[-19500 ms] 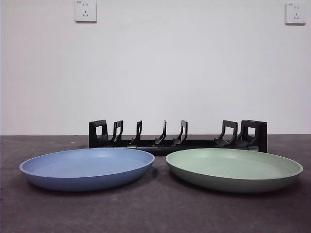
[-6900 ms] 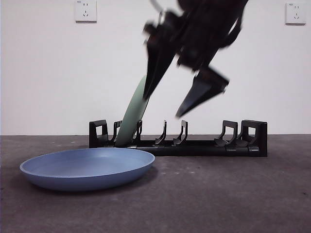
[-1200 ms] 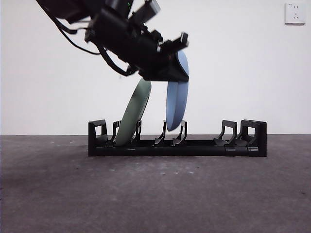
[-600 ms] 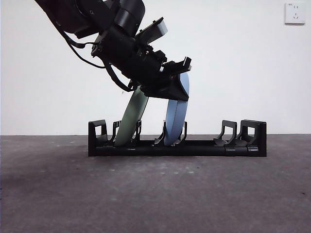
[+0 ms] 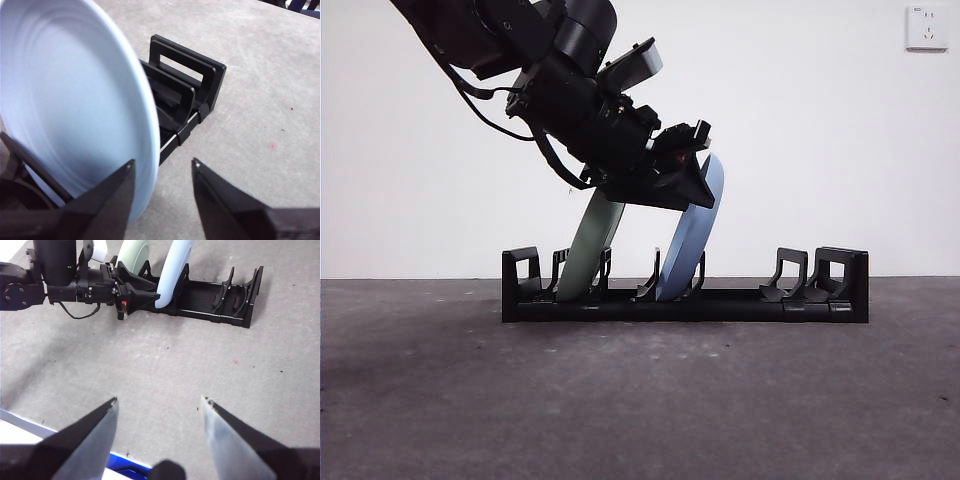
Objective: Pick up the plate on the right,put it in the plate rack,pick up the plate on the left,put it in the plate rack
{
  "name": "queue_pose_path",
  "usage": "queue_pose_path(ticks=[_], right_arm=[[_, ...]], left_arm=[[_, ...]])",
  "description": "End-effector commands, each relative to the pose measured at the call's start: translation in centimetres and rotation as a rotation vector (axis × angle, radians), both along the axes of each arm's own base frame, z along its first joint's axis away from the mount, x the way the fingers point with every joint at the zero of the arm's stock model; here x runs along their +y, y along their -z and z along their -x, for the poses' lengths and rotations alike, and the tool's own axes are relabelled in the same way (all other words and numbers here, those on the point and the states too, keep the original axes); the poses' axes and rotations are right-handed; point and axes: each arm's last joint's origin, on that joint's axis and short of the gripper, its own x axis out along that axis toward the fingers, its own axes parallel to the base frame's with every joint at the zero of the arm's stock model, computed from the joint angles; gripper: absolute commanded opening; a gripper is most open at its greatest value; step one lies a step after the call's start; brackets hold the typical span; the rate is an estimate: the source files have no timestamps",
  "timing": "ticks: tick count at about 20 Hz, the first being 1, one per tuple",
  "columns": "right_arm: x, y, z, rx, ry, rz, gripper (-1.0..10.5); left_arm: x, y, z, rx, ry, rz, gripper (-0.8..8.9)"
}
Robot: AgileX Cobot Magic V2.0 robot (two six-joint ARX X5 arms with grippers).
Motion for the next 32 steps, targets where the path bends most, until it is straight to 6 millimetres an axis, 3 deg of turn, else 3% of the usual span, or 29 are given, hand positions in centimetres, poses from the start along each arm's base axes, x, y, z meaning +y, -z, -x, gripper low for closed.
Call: queue_pose_path(ticks=[1,5,10,13,19,23,26,32], right_arm=[[0.0,0.3,0.2,0.027,0.000,0.003,2.8],[-0.1,0.3,0.2,0.025,-0.004,0.008,2.8],[0.0,0.3,0.2,0.015,-0.019,0.025,2.8],[0.0,0.3,0.2,0.004,-0.038,0.045,2.8],[0.2,0.3,0.3,-0.003,-0.131,0.027,2.8],[0.2,0.3,0.3,0.001,-0.148,0.015,2.8],[0.2,0.3,0.3,0.001,-0.148,0.015,2.8],[0.2,0.3,0.3,0.001,-0.148,0.014,2.8]], left_arm=[[-0.3,0.1,0.0,0.032,-0.006,0.023,1.98],[-0.1,-1.7,0.9,0.029,0.022,0.048,1.98],[1.7,-6.5,3.7,0.035,0.027,0.044,1.98],[3.8,-9.6,6.7,0.083,0.036,0.016,1.91],[9.3,-14.7,14.8,0.231,0.130,-0.017,1.89],[12.7,-16.5,19.5,0.268,0.134,-0.037,1.89],[14.3,-17.3,21.8,0.249,0.132,-0.027,1.89],[15.3,-17.7,23.1,0.231,0.132,-0.016,1.89]])
